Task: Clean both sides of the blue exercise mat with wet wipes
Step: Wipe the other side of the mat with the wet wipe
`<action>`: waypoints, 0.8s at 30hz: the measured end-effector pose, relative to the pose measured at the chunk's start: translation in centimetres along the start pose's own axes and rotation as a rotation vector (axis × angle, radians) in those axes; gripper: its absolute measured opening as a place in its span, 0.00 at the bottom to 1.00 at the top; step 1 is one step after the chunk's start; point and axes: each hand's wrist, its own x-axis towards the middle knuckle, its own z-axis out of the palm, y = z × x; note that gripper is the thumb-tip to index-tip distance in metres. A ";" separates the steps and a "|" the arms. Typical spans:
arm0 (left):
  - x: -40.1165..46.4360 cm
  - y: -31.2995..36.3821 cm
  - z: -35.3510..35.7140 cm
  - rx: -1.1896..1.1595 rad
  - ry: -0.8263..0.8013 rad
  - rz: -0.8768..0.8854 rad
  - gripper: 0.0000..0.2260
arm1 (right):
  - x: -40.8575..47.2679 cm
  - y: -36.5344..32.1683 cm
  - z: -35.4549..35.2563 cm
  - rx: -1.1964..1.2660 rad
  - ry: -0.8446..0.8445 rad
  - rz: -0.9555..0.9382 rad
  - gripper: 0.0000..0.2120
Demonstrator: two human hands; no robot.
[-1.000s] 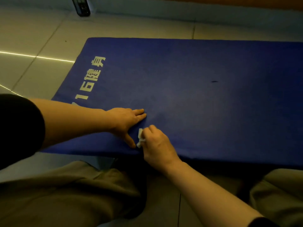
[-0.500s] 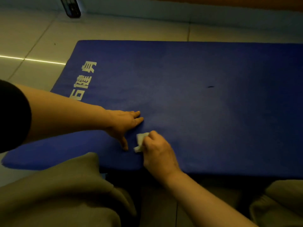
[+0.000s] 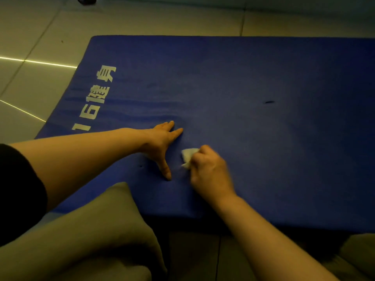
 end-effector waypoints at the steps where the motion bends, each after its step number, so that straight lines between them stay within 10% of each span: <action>1: 0.0 -0.3 0.0 -0.017 -0.006 0.003 0.62 | 0.5 1.4 -0.6 -0.030 0.033 0.055 0.06; 4: 0.1 -0.7 0.2 -0.027 -0.008 0.010 0.62 | 1.2 2.5 -1.2 -0.076 0.074 0.219 0.06; 10: 0.6 -1.0 0.7 -0.002 0.009 0.010 0.63 | 1.7 -2.2 1.7 0.036 -0.071 -0.080 0.06; 18: 0.7 -1.5 0.5 -0.005 0.000 0.018 0.63 | 4.3 2.8 -0.7 -0.106 0.090 0.235 0.07; 24: 1.1 -1.6 0.8 0.005 0.016 0.016 0.64 | 3.4 -2.2 1.7 0.063 -0.109 -0.043 0.06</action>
